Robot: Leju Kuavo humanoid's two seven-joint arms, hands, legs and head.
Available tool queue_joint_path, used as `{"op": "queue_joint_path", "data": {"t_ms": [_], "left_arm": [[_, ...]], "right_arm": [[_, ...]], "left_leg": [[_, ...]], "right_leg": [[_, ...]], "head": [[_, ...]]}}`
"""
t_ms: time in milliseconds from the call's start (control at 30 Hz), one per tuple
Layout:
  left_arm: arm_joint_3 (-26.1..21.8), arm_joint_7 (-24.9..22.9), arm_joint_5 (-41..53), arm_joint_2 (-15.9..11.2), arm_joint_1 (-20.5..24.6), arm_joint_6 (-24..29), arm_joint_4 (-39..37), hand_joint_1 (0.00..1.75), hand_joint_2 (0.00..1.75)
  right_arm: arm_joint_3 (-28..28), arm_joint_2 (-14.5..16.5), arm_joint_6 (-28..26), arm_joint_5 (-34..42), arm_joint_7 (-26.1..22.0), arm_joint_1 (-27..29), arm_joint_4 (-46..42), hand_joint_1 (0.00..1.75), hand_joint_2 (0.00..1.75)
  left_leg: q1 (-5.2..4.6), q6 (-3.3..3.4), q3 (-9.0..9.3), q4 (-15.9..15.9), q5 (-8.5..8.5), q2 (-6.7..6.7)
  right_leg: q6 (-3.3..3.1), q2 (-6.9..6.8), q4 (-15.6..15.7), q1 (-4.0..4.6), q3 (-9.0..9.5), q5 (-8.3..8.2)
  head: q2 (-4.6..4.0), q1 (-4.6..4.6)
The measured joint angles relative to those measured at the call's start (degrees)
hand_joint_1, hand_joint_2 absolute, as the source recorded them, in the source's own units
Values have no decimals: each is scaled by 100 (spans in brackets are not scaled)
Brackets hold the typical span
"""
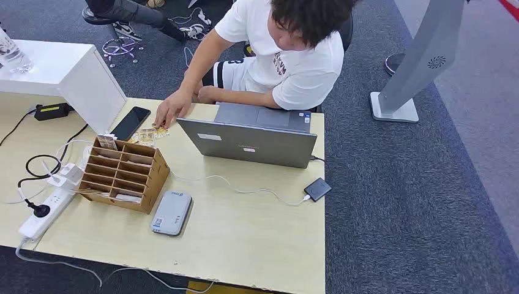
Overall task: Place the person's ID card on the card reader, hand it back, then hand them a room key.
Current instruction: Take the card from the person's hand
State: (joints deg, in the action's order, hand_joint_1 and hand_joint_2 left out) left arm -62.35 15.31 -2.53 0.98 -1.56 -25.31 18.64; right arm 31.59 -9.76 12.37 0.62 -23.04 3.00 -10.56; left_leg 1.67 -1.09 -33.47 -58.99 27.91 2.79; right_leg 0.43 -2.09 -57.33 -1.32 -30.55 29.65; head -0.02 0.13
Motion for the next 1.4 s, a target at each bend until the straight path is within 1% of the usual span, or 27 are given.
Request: {"op": "queue_joint_path", "data": {"t_ms": [67,200,333,433,533,667,833,967,1133,1233,1400], "left_arm": [[-114,130,-43,21,9,-111,47,0,175],[-585,541,-215,132,41,-551,287,0,175],[-977,799,-397,278,63,-972,668,0,175],[-1124,751,-628,403,70,-1206,1126,0,175],[-1147,613,-951,524,11,-1258,1650,0,175],[-1045,570,-1384,668,-193,-1210,2364,0,175],[-832,626,-1838,848,-419,-1183,3302,0,175],[-726,793,-2012,997,-450,-1299,4145,0,175],[-581,1094,-1958,1160,-429,-1498,5194,0,175],[-372,1249,-1723,1151,-406,-1458,5697,0,175],[233,1297,-1116,1009,-178,-983,6023,0,175]], "right_arm": [[16,-15,44,26,-15,2,21,0,175],[91,-76,202,100,-81,6,97,0,175],[138,-117,320,157,-140,10,152,0,175],[142,-134,363,161,-177,12,178,0,175],[143,-141,376,164,-198,13,203,0,175],[145,-143,372,199,-211,16,232,0,175],[173,-143,312,230,-216,17,250,0,175],[220,-143,253,200,-216,15,259,0,175],[281,-143,180,121,-208,15,263,0,175],[306,-143,175,105,-198,10,264,0,175],[375,-144,176,29,-183,-12,264,0,175]], "left_leg": [[0,0,0,0,0,0],[0,0,0,-1,0,0],[0,0,0,-2,0,0],[0,0,-1,-3,0,0],[0,0,-2,-3,0,0],[0,2,-1,-3,2,0],[0,9,-1,-5,6,0],[0,10,-1,-5,7,0],[0,11,1,-10,6,1],[0,12,2,-12,7,1],[0,12,3,-13,7,0]], "right_leg": [[0,0,0,0,0,0],[0,0,0,0,0,0],[0,0,0,0,-1,0],[0,0,0,0,1,0],[1,0,0,0,2,0],[1,1,0,0,1,0],[2,0,0,0,-2,1],[2,0,0,0,-3,1],[4,0,0,0,-2,-1],[4,0,0,0,-6,-1],[6,0,0,0,-2,-2]], "head": [[0,1],[0,0],[0,0],[0,0],[0,1],[0,0],[0,-1],[0,1],[0,0],[0,0],[0,0]]}}
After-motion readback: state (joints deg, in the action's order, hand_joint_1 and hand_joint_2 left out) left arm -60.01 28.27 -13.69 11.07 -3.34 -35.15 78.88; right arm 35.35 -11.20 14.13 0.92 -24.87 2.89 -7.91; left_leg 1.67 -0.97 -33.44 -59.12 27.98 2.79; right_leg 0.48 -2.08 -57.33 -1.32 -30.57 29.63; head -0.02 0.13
